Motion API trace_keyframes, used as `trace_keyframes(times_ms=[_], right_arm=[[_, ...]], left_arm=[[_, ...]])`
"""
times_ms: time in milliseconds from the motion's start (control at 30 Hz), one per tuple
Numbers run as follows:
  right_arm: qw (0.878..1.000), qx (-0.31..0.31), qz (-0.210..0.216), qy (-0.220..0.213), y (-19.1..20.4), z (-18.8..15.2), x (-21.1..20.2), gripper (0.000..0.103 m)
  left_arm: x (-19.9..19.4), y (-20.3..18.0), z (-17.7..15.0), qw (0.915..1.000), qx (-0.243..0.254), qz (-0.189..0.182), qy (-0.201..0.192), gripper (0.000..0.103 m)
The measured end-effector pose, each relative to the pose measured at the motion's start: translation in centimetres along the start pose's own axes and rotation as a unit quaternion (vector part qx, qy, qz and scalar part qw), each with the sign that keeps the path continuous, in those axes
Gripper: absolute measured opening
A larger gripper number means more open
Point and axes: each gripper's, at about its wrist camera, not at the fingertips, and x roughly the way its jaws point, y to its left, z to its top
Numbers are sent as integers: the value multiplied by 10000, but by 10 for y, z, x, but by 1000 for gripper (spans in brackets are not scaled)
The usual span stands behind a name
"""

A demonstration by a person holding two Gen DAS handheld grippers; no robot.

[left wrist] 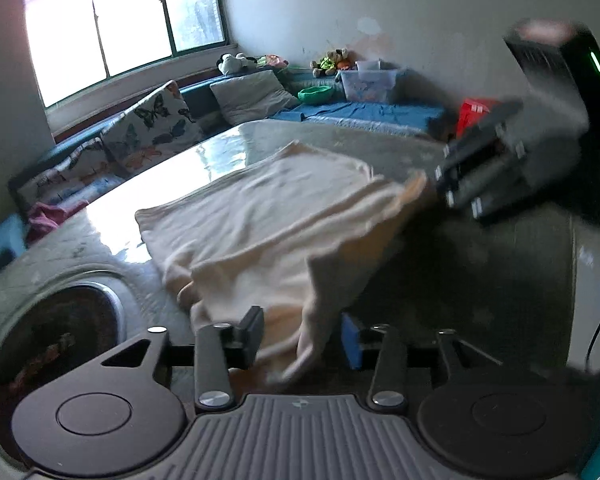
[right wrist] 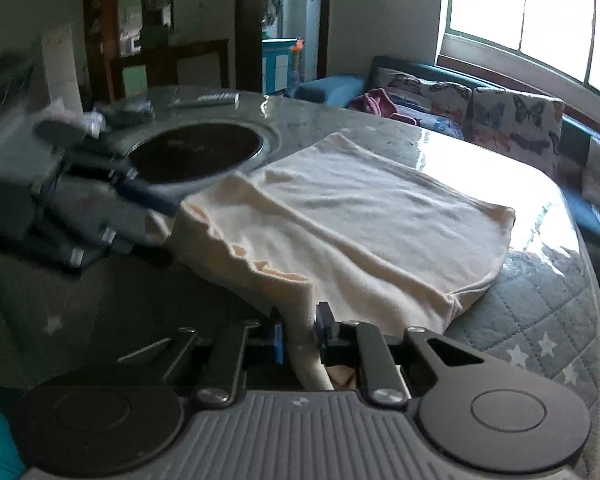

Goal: Fold clothes
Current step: 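Grasp the sweater edge with the left gripper while the right gripper grasps beside it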

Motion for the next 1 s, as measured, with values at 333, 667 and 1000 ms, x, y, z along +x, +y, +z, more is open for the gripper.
trace_keyframes(times_ms=[333,667,1000], right_arm=[[9996,243,19,-134,-7,11,-4,14],[9994,30,-9,-331,8,4,-27,11],[9984,31,507,-230,43,-7,-96,10]], left_arm=[[15,-14,-15,9962,730,469,59,33],[-19,3,-7,9988,303,288,-246,7],[-97,-15,-12,9990,-50,-234,-379,7]])
